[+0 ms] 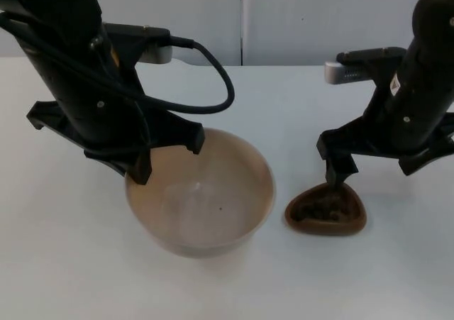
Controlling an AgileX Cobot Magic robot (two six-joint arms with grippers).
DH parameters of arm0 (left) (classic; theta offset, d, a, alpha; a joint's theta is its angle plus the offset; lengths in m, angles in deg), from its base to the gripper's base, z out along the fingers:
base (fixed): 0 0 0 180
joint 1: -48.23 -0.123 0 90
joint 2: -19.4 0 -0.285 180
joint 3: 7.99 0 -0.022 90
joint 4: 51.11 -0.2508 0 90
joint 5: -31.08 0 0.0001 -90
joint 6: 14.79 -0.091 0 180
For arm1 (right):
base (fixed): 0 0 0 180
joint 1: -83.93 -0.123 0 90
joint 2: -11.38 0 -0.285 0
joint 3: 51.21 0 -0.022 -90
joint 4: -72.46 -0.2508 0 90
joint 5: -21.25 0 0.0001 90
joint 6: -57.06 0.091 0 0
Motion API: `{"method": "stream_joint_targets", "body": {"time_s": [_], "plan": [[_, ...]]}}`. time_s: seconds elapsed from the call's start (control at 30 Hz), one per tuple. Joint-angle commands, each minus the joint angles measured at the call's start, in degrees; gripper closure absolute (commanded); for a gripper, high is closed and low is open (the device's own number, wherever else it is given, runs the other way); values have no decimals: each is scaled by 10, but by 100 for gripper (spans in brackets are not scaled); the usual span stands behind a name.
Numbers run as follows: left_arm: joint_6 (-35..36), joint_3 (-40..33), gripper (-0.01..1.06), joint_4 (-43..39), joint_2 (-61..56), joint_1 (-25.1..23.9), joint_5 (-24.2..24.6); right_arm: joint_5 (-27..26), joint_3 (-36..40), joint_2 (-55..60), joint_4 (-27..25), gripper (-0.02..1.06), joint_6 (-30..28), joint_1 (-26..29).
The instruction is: Pick up the bowl with the left hand and pour the coffee beans from the cup into the bowl with the right hand.
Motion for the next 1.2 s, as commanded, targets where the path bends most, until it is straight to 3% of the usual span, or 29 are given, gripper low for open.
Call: {"method": "stream_joint_targets", "body": {"time_s": [0.0,0.17,0.4,1.17], "plan": [[5,-1,105,3,-7,3,-4,-6,0,-2,6,15,1,1],[5,-1,105,4,-7,3,-4,-6,0,12,11,16,1,1],[5,-1,105,4,-7,3,-4,-31,0,35,13,29,14,0],[5,-1,105,5,-7,3,-4,-35,0,48,13,30,19,0]]}}
